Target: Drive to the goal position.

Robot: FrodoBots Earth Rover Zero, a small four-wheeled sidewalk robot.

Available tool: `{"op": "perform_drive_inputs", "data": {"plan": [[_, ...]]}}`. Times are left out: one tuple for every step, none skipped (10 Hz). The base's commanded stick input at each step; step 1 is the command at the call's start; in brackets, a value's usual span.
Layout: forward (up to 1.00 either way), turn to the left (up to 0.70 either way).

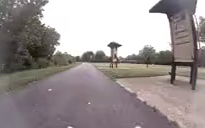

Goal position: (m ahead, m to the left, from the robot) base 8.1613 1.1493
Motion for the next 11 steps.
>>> {"op": "perform_drive_inputs", "data": {"plan": [[0.7, 0.0], [0.7, 0.0], [0.7, 0.0], [0.7, 0.04], [0.7, 0.14], [0.7, 0.14], [0.7, 0.12], [0.7, 0.01], [0.7, 0.0], [0.7, 0.01], [0.7, 0.03]]}}
